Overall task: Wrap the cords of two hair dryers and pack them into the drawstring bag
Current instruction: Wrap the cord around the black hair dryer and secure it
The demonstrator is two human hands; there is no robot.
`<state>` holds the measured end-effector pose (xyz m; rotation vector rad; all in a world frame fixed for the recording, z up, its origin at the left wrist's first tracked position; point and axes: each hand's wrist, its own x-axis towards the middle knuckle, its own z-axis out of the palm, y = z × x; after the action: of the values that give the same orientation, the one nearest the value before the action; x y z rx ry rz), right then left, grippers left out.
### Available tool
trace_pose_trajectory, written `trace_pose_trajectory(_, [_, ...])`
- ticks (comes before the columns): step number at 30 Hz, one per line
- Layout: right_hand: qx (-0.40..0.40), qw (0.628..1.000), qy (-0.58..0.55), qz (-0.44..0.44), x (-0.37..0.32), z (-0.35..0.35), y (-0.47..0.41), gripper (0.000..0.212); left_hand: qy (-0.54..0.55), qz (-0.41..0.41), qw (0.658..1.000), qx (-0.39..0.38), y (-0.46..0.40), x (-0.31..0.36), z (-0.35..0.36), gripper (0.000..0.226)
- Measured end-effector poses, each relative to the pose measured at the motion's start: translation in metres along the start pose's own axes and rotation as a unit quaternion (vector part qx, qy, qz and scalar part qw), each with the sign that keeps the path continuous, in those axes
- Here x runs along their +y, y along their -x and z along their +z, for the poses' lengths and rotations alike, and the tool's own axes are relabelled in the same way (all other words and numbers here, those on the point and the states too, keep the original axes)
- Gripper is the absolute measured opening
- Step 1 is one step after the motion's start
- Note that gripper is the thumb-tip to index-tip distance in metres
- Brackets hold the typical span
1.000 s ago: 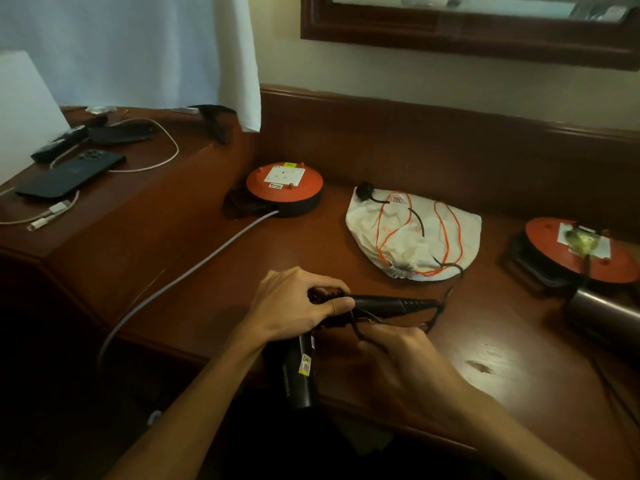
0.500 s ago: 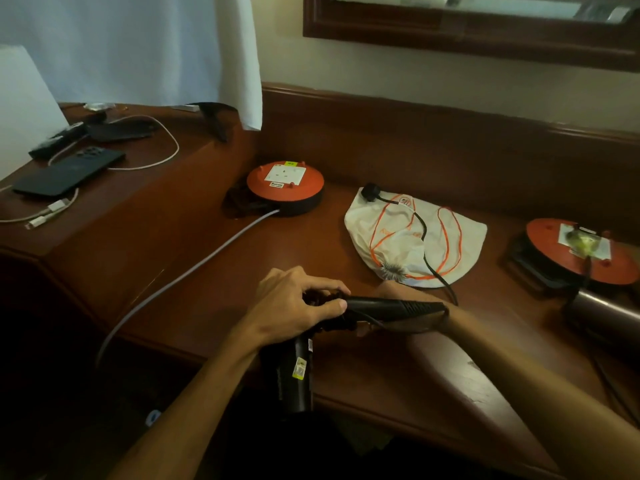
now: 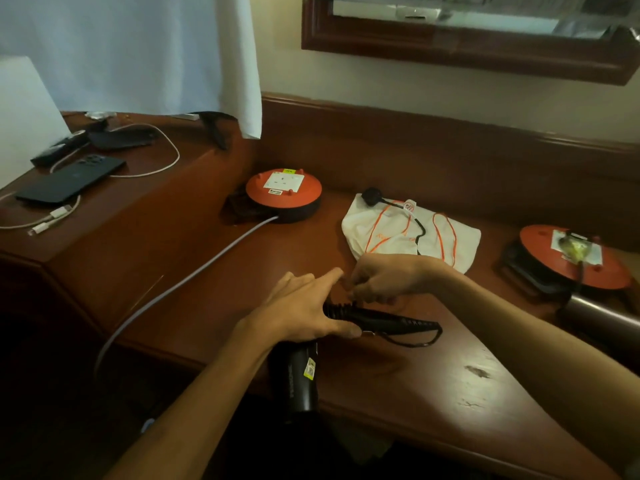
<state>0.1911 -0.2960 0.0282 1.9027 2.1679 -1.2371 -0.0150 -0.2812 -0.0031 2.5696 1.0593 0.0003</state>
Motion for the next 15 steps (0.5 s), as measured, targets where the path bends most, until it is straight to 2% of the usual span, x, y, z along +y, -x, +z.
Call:
trace_pose_trajectory(4, [0.026, 0.998, -0.041, 0.028, -0.015, -0.004, 0.012, 0.025, -0.015, 0.003, 1.0, -0.016, -0.008, 0.002, -0.004, 0.083])
trace_pose_trajectory(8, [0.032, 0.997, 0.077, -0.002, -0.032, -0.019, 0.034, 0.027, -0.031, 0.03, 0.998, -0.048, -0.016, 0.012, -0.009, 0.055])
trace_pose_trajectory(11, [0.037, 0.992, 0.113, -0.029, -0.033, -0.015, 0.052, 0.023, 0.007, 0.03, 1.0, 0.005, -0.015, 0.012, -0.01, 0.04])
trace_pose_trajectory(15, [0.111, 0.992, 0.009, -0.066, -0.026, 0.009, 0.073, 0.019, 0.063, -0.015, 0.995, 0.069, -0.014, -0.005, -0.012, 0.042])
